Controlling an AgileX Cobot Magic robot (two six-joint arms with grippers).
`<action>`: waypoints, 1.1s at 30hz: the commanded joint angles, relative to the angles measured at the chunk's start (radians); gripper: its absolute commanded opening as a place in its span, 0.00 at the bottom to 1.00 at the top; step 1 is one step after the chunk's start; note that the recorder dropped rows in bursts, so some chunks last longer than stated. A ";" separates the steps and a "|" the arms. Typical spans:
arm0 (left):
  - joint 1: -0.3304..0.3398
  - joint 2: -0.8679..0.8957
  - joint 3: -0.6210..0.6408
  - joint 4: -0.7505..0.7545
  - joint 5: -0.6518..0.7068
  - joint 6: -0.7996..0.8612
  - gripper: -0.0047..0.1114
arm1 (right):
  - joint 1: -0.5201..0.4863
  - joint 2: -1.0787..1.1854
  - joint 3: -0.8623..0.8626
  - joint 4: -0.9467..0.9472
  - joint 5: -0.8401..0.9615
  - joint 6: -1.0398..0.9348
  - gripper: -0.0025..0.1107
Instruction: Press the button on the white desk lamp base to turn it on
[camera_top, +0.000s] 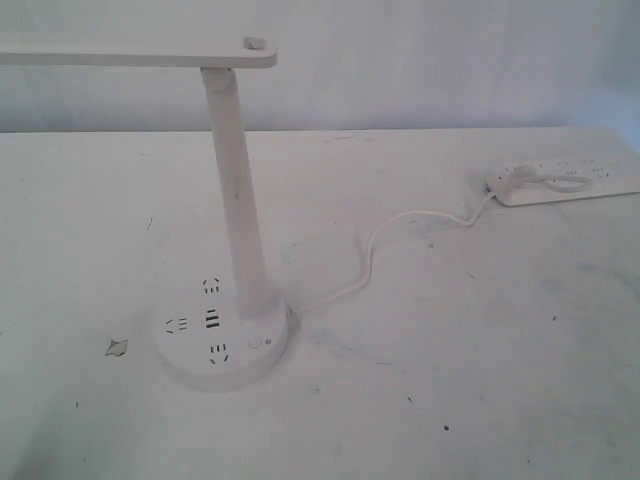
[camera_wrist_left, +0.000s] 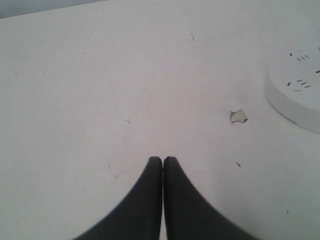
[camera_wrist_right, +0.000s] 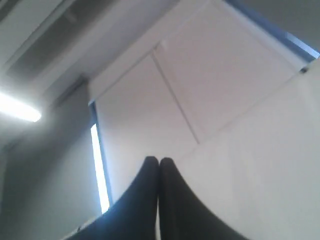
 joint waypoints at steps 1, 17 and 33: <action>0.000 -0.003 0.002 -0.001 0.000 0.000 0.04 | 0.003 0.234 -0.038 -0.386 -0.222 0.112 0.02; 0.000 -0.003 0.002 -0.001 0.000 0.000 0.04 | 0.411 0.829 -0.173 -0.762 -0.222 -0.139 0.02; 0.000 -0.003 0.002 -0.001 0.000 0.000 0.04 | 0.765 1.487 -0.346 -0.668 -0.222 -0.552 0.02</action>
